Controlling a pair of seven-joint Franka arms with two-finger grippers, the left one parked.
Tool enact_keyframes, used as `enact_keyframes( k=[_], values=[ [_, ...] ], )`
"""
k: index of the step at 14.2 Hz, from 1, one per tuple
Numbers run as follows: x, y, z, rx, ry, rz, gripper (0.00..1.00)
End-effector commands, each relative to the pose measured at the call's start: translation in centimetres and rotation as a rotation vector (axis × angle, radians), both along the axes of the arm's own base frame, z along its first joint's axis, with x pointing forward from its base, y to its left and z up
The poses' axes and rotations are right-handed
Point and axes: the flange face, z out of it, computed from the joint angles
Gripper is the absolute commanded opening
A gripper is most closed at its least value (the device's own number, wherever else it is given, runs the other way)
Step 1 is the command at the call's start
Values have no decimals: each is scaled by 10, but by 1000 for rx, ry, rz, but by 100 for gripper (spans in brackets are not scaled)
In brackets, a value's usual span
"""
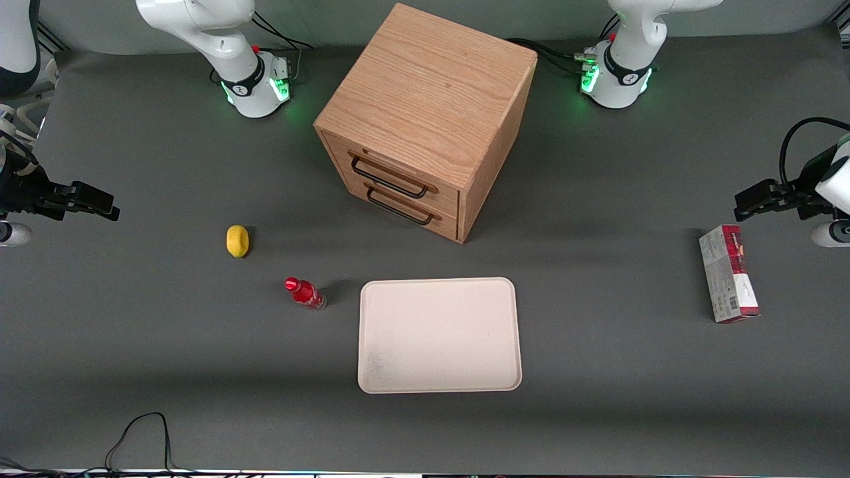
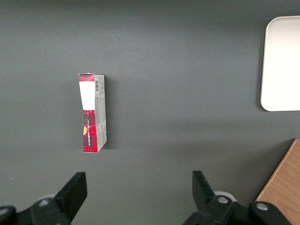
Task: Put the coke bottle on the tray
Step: 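Move the open right gripper down over the red Coca-Cola bottle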
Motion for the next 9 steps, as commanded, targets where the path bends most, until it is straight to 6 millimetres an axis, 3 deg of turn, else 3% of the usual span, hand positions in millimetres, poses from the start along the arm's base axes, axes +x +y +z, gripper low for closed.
enact_keyframes(
  k=[1,6,7,9],
  values=[
    [-3,3,4,4,4,-22,100],
    [0,9,1,2,8,-39,100],
    [4,16,-3,5,13,-32,100],
    [22,60,-8,-1,3,-6,100]
  ],
)
